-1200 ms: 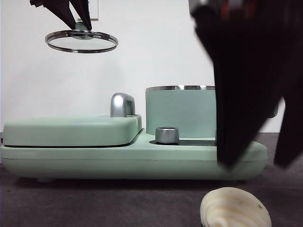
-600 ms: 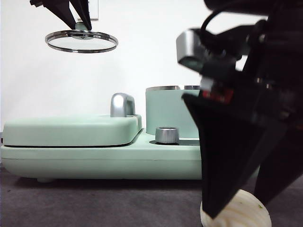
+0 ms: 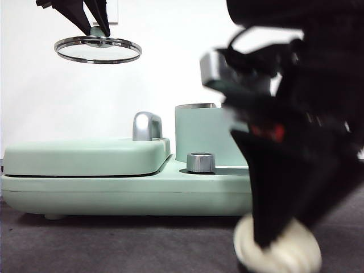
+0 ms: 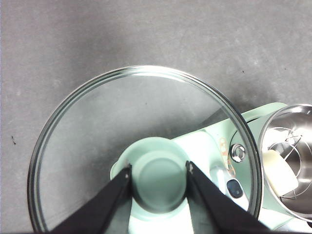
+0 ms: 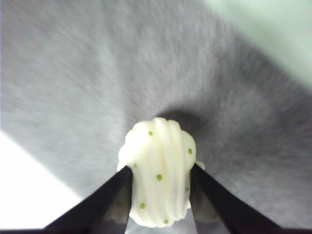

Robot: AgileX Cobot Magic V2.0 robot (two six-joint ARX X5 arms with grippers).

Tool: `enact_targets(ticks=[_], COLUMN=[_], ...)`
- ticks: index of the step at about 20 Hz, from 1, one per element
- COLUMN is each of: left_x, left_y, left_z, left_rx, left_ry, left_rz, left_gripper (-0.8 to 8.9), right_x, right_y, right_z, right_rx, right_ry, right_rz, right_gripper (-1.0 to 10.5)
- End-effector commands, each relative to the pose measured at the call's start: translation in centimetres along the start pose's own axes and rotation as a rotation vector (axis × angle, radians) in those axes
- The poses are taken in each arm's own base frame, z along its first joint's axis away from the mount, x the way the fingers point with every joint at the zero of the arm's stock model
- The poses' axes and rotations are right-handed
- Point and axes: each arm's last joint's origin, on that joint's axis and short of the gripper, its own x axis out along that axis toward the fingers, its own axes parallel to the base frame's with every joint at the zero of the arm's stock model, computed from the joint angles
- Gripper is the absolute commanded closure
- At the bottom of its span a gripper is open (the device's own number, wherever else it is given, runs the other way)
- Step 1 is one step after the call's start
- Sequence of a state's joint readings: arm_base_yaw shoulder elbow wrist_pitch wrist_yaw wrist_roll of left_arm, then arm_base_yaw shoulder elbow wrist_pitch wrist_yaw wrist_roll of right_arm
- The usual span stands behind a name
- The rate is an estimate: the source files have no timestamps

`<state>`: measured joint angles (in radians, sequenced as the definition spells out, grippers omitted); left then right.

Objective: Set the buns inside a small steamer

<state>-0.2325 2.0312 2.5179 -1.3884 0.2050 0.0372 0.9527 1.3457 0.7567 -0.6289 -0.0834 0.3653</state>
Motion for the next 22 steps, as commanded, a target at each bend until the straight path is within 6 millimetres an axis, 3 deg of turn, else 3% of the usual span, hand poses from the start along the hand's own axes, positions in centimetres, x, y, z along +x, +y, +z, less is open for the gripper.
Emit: enact_targets(ticks=[1, 6, 10, 13, 16, 22], left_x=[-1.4, -1.4, -1.3, -1.3, -1.3, -1.3], left_y=[-0.5, -0.6, -0.7, -0.7, -0.7, -0.7], left_z=[0.5, 0.5, 0.5, 0.5, 0.5, 0.5], left_rx=[0.017, 0.021, 0.022, 0.023, 0.023, 0.023], left_ry=[-0.066, -0.066, -0.065, -0.065, -0.065, -0.065], left_rz=[-0.002, -0.005, -0.006, -0.007, -0.006, -0.007], left_gripper=[7.6, 7.6, 7.6, 7.6, 7.6, 7.6], right_x=[-3.0, -11.3, -14.4, -14.2, -12.5, -7.8], right_y=[1.3, 1.3, -1.6, -4.3, -6.8, -9.9], right_z=[2.7, 8.1, 13.6, 17.4, 19.9, 21.3], right_rx=[-0.02, 0.008, 0.025, 0.058, 0.108, 0.126], right_ry=[-0.043, -0.128, -0.162, -0.171, -0.146, -0.023], right_rz=[0.014, 0.035, -0.039, -0.08, -0.104, -0.183], right_gripper=[7.9, 7.9, 7.9, 7.9, 7.9, 7.9])
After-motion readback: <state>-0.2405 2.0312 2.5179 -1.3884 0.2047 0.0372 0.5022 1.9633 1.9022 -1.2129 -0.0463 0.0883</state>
